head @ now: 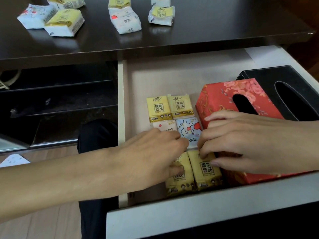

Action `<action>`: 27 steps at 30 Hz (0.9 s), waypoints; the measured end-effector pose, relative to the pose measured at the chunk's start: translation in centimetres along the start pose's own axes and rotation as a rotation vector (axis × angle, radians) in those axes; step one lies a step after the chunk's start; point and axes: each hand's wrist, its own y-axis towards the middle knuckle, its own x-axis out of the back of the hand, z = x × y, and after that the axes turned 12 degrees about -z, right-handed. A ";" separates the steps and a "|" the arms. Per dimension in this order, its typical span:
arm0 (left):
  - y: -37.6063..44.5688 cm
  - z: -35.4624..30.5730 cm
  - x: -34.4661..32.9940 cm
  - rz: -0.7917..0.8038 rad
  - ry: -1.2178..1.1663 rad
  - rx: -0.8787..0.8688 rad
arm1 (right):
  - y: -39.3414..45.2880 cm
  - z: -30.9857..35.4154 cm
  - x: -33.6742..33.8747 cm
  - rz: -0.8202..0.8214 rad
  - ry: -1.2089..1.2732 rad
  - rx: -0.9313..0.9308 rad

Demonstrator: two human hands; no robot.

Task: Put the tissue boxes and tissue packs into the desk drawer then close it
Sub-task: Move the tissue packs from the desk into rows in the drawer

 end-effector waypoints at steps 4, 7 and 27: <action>0.5 1.0 1.5 -0.084 -0.046 0.019 | 1.1 -0.3 0.2 -0.065 0.051 0.003; 1.1 2.9 3.2 -0.181 -0.081 0.038 | 3.0 -1.1 2.8 -0.116 -0.099 0.050; 5.1 8.5 3.0 0.073 -0.015 0.167 | 11.8 -5.4 3.0 0.145 -0.116 -0.203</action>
